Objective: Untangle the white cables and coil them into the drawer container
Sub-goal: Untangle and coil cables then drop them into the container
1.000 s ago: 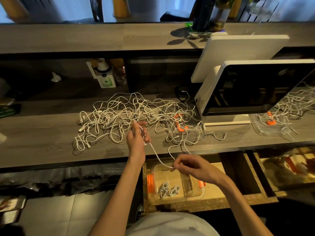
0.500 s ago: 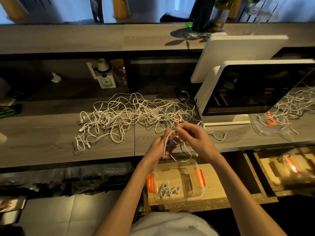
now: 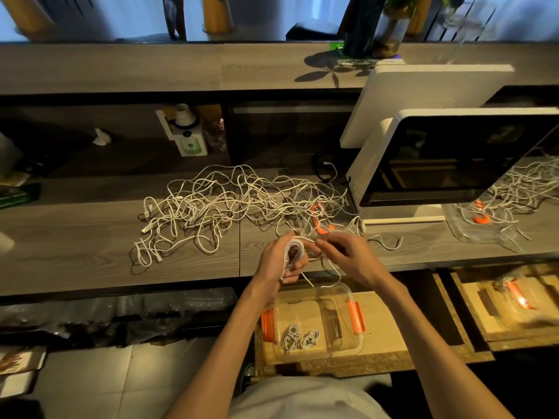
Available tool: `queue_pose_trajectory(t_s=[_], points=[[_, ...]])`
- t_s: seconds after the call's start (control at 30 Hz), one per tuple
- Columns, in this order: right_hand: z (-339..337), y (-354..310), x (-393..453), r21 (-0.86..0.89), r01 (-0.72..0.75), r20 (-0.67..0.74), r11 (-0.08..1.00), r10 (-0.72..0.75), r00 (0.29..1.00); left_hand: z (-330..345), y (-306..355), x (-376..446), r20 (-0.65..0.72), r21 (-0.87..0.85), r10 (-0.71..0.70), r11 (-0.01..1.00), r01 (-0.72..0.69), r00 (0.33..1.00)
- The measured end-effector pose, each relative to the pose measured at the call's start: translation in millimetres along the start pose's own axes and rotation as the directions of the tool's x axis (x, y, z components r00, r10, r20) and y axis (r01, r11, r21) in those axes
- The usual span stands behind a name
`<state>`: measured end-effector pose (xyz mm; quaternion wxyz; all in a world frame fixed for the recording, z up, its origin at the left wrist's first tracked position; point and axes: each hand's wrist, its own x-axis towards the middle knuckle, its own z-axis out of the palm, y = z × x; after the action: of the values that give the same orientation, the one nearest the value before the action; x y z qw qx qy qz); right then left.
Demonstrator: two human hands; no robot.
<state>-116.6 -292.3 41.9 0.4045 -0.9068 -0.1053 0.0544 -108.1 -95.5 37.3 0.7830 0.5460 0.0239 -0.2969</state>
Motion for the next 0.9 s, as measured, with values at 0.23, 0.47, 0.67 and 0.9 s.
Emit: queue_pose_trajectory(t_s=[0.23, 0.47, 0.67, 0.9], points=[[19.7, 8.5, -23.2, 0.145, -0.072, 0.026, 0.987, 0.069, 0.997, -5.8, -6.0, 4.4, -0.268, -0.146, -0.049, 0.989, 0.01, 0.962], [30.8, 15.6, -35.6, 0.22, -0.119, -0.008, 0.968, 0.124, 0.992, -8.4, -18.3, 9.1, -0.295, -0.327, -0.032, 0.942, -0.069, 0.955], [33.4, 17.2, -31.4, 0.249, -0.17, -0.007, 0.953, 0.178, 0.984, -5.7, -23.7, 11.4, -0.305, -0.317, -0.044, 0.947, -0.058, 0.951], [35.0, 16.1, -8.3, 0.183, -0.2, -0.052, 0.962, 0.213, 0.976, -7.5, -21.1, 11.5, -0.258, -0.305, -0.057, 0.952, -0.025, 0.965]])
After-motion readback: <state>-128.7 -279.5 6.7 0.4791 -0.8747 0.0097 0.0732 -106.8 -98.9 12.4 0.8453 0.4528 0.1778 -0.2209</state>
